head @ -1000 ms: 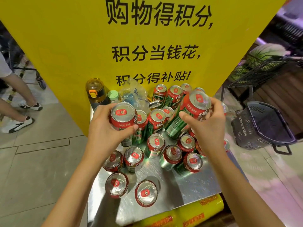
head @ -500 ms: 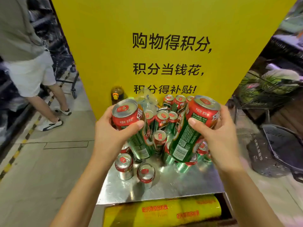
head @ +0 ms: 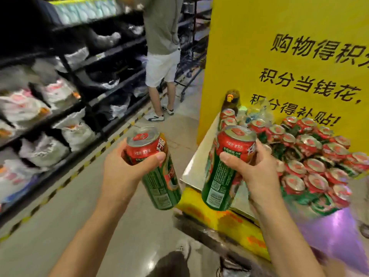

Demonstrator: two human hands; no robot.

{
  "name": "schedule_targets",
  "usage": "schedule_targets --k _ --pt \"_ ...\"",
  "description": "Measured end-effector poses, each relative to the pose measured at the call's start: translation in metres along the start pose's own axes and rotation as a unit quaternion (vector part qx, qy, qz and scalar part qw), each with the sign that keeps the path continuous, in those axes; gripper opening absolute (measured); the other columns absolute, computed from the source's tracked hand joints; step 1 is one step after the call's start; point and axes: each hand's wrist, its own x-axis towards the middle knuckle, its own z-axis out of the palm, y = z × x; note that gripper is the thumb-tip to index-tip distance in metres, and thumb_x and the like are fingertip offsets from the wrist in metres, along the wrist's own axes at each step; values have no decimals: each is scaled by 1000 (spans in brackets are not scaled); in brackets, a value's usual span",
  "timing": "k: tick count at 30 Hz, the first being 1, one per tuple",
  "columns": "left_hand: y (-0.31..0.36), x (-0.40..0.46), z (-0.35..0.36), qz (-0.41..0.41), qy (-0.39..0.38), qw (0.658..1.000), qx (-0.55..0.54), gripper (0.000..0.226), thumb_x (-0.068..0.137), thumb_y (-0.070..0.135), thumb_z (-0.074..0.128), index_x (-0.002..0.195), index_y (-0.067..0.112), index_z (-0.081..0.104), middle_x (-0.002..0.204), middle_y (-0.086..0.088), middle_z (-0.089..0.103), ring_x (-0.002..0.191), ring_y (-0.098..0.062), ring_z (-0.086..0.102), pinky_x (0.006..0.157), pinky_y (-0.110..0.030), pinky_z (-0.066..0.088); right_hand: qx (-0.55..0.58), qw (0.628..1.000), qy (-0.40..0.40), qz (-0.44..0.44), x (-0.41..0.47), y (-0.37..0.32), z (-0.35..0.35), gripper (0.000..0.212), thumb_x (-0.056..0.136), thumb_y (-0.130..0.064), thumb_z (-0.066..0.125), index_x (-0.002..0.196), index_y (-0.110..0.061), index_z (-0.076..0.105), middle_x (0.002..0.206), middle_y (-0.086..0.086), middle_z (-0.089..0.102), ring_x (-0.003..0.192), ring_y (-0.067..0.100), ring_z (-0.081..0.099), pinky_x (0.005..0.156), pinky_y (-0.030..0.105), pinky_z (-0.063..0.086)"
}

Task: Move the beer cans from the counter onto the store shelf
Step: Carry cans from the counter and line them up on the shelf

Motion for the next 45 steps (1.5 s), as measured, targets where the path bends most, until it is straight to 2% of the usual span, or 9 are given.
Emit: schedule_targets --k 5,11,15,19,23,28,36,42,45 --pt "4 -42 -86 -21 145 986 84 43 52 22 84 87 30 60 69 31 66 67 13 61 55 -1 42 29 991 -130 3 -12 -1 79 60 45 -40 80 101 -24 65 93 -2 73 85 13 69 67 21 52" --pt "1 -70 -189 -50 301 948 94 58 43 47 79 97 33 62 83 19 70 76 13 62 65 -13 43 40 961 -275 4 -21 -4 186 59 46 -42 78 101 -27 64 92 -5 73 83 8 68 62 14 50" --pt "2 -75 -257 -59 372 923 81 42 56 25 83 89 34 60 78 28 68 75 10 63 67 -18 43 43 929 -367 5 -24 -9 277 55 45 -42 78 98 -34 65 94 -7 72 83 6 68 61 13 51" --pt "6 -72 -336 -62 433 895 92 39 56 27 76 90 34 60 79 21 70 75 9 64 65 -17 43 53 905 -422 1 -33 -11 381 47 52 -28 80 96 -34 63 92 -10 72 83 5 68 59 12 51" --pt "7 -68 -408 -60 468 874 113 50 49 37 75 96 37 59 95 13 69 88 1 64 73 -21 46 64 890 -451 5 -49 -11 473 59 49 -34 82 105 -32 63 97 -8 72 87 6 68 64 17 51" --pt "4 -57 -480 -64 499 854 131 67 48 40 73 112 25 61 101 9 69 92 -5 64 73 -21 46 54 877 -477 28 -58 -6 567 70 41 -48 79 107 -32 63 98 -8 71 91 8 67 72 26 49" --pt "-19 24 -579 -86 514 845 119 48 50 37 75 95 41 56 95 14 66 87 3 62 68 -16 43 25 861 -507 36 -21 5 702 60 45 -31 90 99 -34 63 93 -10 71 83 2 66 68 22 46" --pt "-33 107 -659 -89 537 831 119 64 43 46 71 104 37 56 99 16 64 89 0 61 68 -18 46 21 848 -528 38 21 9 821 57 42 -40 76 97 -40 61 94 -13 69 87 1 64 69 24 47" --pt "-38 137 -698 -91 554 820 111 54 43 44 74 94 43 56 92 16 66 82 8 62 65 -16 47 23 833 -551 31 36 8 878 63 44 -41 76 105 -36 60 99 -11 69 94 6 63 73 28 50"
